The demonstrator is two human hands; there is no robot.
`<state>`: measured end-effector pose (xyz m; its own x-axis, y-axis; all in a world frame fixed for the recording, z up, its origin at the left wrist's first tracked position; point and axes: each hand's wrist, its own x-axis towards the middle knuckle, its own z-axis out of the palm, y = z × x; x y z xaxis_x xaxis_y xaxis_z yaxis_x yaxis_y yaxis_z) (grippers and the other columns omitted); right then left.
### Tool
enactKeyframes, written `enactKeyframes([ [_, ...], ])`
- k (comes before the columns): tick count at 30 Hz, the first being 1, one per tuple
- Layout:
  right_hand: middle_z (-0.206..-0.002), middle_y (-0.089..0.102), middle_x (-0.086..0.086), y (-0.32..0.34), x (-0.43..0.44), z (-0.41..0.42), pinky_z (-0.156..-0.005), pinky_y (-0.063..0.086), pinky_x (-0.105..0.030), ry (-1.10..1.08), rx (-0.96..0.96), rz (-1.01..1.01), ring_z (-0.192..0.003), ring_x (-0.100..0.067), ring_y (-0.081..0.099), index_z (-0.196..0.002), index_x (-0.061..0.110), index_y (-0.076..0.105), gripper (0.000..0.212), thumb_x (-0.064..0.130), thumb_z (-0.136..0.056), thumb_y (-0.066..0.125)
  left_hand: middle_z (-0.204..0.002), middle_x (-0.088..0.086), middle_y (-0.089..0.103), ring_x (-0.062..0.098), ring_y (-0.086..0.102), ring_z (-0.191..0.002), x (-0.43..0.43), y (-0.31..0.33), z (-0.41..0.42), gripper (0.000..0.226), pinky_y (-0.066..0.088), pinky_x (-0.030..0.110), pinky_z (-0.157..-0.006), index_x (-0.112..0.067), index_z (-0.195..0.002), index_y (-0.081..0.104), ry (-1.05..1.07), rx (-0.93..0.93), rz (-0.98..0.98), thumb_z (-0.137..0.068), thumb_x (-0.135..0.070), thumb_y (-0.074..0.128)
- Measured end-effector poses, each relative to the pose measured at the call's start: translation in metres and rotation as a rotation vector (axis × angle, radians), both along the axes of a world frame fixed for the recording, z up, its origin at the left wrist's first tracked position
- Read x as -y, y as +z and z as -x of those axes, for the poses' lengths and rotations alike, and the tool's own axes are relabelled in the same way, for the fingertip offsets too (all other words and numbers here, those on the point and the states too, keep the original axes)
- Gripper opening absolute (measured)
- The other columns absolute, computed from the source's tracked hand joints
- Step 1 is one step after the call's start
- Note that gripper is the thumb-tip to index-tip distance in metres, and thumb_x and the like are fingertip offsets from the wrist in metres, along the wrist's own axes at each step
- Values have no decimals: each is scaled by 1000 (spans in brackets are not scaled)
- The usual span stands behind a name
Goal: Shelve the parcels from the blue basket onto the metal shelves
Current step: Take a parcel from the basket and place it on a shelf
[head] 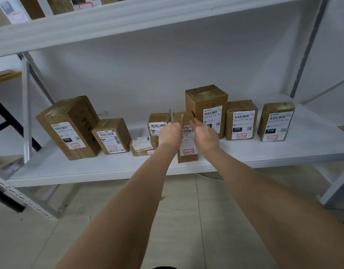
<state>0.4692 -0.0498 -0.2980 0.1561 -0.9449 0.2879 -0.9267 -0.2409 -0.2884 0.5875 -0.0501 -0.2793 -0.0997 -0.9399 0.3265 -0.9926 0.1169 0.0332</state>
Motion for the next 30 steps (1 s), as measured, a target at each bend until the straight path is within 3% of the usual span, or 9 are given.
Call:
enactKeyframes([
  [15,-160,19,0,-4,30,-15,-92,50,-40,-44,2,-22,-124,-29,53,-152,17,25,68,-3,-93,53,-122,11,59,28,59,-110,34,1,-8,41,53,35,-88,-6,-122,57,-19,2,-65,-87,13,48],
  [30,-156,25,-6,-3,42,-18,-98,46,-37,-22,3,-28,-130,-28,44,-152,15,24,74,4,-89,63,-130,10,54,28,55,-117,40,4,-8,43,52,35,-92,-7,-128,52,-2,-35,-112,-88,10,49],
])
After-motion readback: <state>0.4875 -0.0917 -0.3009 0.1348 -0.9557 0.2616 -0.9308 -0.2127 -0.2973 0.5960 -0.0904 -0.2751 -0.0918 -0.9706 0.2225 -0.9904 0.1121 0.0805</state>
